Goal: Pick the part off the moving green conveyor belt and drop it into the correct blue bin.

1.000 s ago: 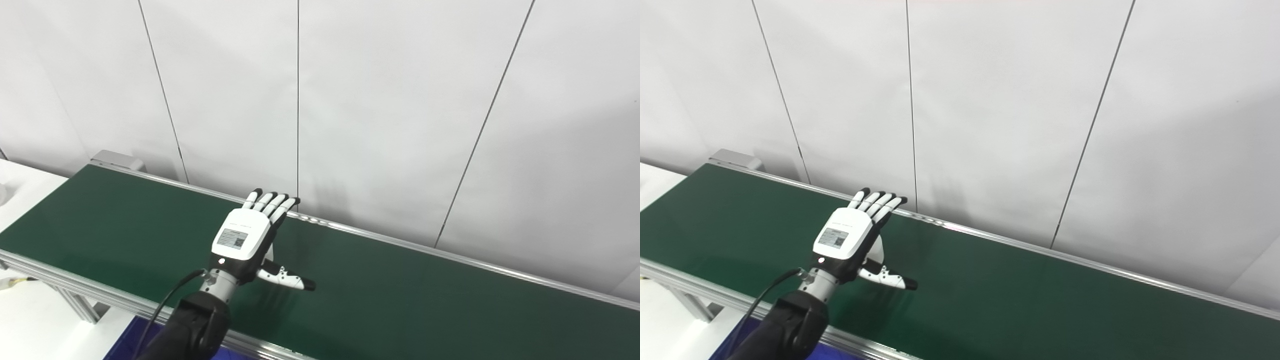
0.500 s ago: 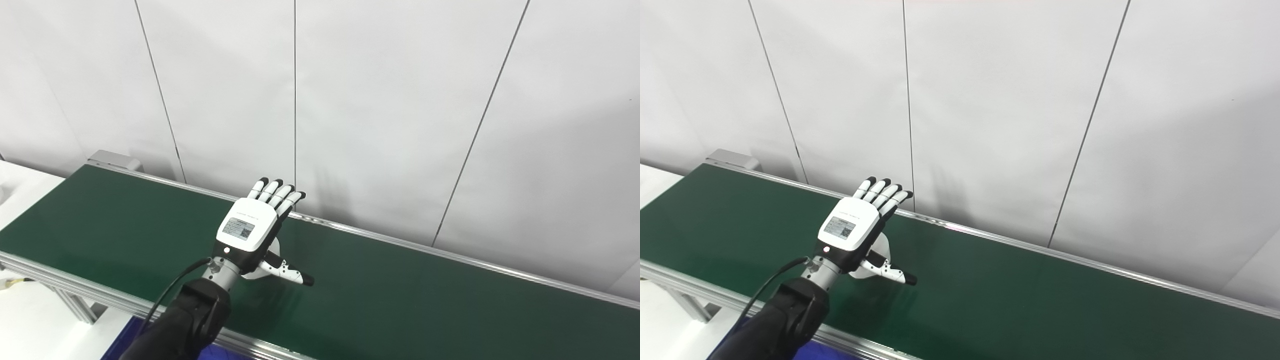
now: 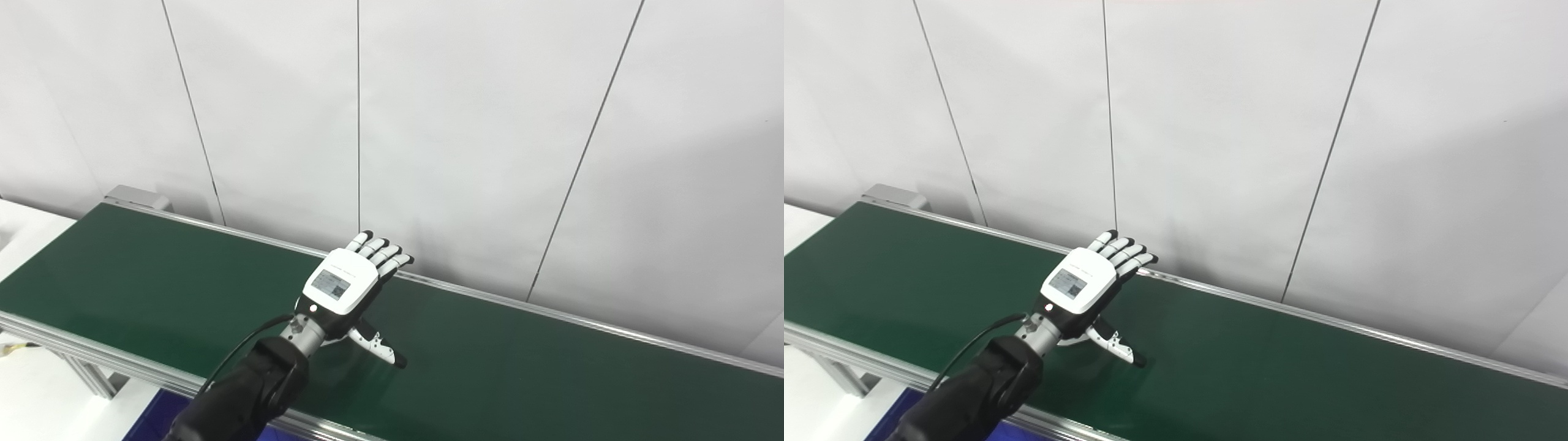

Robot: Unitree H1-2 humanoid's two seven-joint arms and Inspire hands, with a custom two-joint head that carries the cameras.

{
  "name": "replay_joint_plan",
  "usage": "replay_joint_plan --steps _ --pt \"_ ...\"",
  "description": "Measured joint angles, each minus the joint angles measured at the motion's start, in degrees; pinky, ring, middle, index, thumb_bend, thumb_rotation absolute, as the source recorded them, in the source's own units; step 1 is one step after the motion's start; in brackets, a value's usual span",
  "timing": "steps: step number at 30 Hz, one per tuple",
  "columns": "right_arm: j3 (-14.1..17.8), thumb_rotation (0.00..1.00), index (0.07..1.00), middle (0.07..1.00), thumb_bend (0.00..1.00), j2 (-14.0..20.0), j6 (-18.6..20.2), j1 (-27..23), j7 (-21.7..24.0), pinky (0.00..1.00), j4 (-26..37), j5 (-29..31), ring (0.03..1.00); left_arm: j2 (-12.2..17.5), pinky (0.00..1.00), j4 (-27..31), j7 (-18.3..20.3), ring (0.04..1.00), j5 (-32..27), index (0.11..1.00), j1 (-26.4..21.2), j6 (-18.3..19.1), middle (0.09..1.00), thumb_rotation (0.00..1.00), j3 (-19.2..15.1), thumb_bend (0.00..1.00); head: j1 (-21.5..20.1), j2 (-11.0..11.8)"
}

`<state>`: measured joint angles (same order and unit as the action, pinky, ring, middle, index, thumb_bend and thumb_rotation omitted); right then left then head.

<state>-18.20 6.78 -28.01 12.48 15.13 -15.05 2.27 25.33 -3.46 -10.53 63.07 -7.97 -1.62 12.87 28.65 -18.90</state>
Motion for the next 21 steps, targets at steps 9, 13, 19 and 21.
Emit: replay_joint_plan --steps 9,13,19,21 --pt "-0.6 0.94 0.986 0.997 0.96 0.1 0.0 0.1 -1.3 0.96 0.4 -0.4 0.983 0.7 0.92 -6.3 0.3 0.904 -1.9 0.853 -0.8 -0.7 0.897 0.69 2.3 0.95 0.1 -0.2" --pt "-1.3 0.93 0.984 0.995 0.95 0.5 0.0 0.2 -2.2 0.97 0.8 -0.9 0.985 1.0 0.90 -7.3 0.3 0.890 -3.9 0.853 -2.4 -2.2 0.899 0.69 2.7 0.91 0.0 -0.5" --pt "-1.8 0.92 0.986 0.998 0.93 0.6 0.0 0.3 -2.3 0.99 1.0 -1.1 0.991 3.4 0.87 -7.5 5.9 0.882 -9.2 0.845 -5.5 -5.9 0.885 0.64 3.2 0.92 -0.2 -0.7" --pt "-1.9 0.92 0.992 1.000 0.92 0.7 0.0 0.4 -2.3 0.99 1.1 -1.1 0.998 3.9 0.87 -7.7 7.0 0.869 -10.1 0.835 -5.5 -6.3 0.872 0.60 3.2 0.90 -0.2 -0.8"
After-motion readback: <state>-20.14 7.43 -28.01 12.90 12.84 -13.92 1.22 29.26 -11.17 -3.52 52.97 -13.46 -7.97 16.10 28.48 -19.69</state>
